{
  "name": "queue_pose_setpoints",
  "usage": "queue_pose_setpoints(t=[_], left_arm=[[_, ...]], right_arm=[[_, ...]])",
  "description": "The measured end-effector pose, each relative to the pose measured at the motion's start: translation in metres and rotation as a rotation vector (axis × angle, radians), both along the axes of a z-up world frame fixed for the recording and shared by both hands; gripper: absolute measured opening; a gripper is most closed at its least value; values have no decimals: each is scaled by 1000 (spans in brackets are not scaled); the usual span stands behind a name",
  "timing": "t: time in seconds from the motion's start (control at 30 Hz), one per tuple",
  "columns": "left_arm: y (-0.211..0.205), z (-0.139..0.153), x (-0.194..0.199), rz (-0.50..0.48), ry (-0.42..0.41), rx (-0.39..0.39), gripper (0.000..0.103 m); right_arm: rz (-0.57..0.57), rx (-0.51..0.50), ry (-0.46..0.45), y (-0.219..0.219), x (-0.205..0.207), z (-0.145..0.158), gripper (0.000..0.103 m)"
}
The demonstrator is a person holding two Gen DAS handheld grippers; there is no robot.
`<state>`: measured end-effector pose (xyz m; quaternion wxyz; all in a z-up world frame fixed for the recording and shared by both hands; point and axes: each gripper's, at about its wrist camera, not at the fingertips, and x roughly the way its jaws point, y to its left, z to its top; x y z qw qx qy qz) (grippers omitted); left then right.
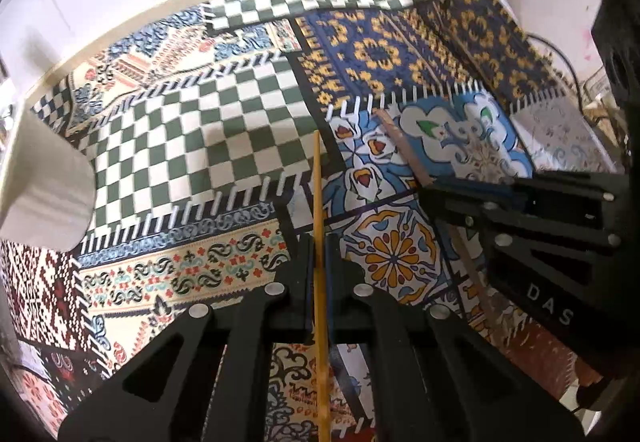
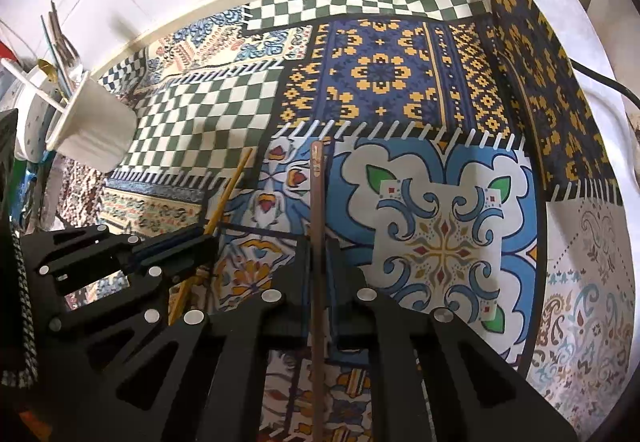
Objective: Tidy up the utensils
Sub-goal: 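Carry both chopsticks upright and lower them into the white cup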
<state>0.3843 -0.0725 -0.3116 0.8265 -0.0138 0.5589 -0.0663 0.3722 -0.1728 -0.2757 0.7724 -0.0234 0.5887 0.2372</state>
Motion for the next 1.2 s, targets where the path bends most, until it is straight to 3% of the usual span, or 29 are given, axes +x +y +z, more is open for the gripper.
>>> queue_pose_setpoints(t=[0.4, 0.73, 1.2], left_arm=[[27, 80, -54, 27, -185, -85, 3], [37, 113, -98, 43, -277, -131, 3], [64, 164, -145, 116, -461, -108, 3]], right_arm=[[-17, 74, -138, 2, -33, 62, 7], [-7, 98, -260, 12, -70, 107, 6], [18, 147, -372, 33, -94, 150, 6]])
